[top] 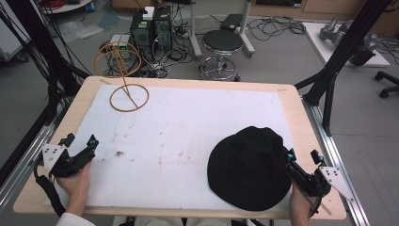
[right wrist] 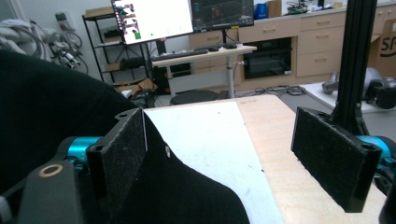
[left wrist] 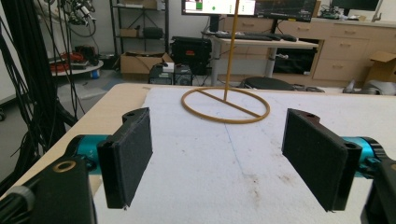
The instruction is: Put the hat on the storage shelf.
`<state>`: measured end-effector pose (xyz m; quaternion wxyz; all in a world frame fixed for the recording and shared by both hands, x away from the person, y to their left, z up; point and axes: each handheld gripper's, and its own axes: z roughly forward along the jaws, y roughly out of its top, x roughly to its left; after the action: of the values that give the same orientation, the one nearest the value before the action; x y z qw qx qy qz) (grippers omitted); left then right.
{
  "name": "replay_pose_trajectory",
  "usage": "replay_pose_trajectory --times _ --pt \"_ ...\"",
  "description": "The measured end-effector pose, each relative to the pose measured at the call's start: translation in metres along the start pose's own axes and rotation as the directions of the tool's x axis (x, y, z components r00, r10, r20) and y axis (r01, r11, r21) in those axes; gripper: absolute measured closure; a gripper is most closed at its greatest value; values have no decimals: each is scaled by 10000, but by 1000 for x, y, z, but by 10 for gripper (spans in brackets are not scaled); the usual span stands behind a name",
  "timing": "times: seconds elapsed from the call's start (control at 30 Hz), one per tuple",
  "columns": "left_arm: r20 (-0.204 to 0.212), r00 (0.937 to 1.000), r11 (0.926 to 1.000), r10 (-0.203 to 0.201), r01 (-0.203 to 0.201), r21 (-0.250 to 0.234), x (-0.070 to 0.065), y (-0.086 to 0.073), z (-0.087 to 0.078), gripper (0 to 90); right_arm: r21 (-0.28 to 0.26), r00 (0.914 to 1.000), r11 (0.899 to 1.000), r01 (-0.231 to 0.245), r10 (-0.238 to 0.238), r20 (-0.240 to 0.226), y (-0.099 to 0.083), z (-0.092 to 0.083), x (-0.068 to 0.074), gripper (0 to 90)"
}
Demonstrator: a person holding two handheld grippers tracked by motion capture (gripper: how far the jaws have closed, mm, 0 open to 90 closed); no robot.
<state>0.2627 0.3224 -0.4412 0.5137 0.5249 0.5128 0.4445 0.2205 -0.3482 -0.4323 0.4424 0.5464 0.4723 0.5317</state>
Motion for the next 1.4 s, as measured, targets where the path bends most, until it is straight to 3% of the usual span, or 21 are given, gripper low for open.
replay_pose_trajectory --times 0.33,0.43,0.53,0.57,0.7,0.87,1.13,1.23,1.4 --pt "146 9999 10000 -28 28 -11 -1 0 1 246 -123 9972 9996 265 -273 -694 13 -4 7 169" --pt "207 9998 10000 3 -4 42 -2 -1 2 246 -52 9908 9993 374 -378 -1301 20 -6 9 165" --pt "242 9997 10000 -2 1 36 -3 -1 2 246 -75 9858 9988 475 -481 -1610 21 -7 11 165" --pt "250 9997 10000 4 -5 43 -3 -1 2 246 -38 9789 9979 648 -643 -1937 22 -7 13 165" --pt "269 9996 10000 9 -10 39 -3 -1 3 247 -46 9683 9969 784 -772 -2377 22 -7 17 165" --pt "279 9996 10000 -37 35 51 -3 -1 2 246 -194 9480 9965 809 -830 -3071 27 -9 22 165" --pt "299 9995 10000 -81 79 48 -2 -1 3 246 -88 8980 9918 1272 -1189 -4237 32 -10 29 165" --pt "308 9995 10000 -80 78 53 -3 -1 3 246 60 8857 9868 1619 -1426 -4419 31 -9 32 165" --pt "323 9994 9999 -90 89 57 -2 -1 3 246 266 8582 9778 2077 -1691 -4846 29 -7 38 161"
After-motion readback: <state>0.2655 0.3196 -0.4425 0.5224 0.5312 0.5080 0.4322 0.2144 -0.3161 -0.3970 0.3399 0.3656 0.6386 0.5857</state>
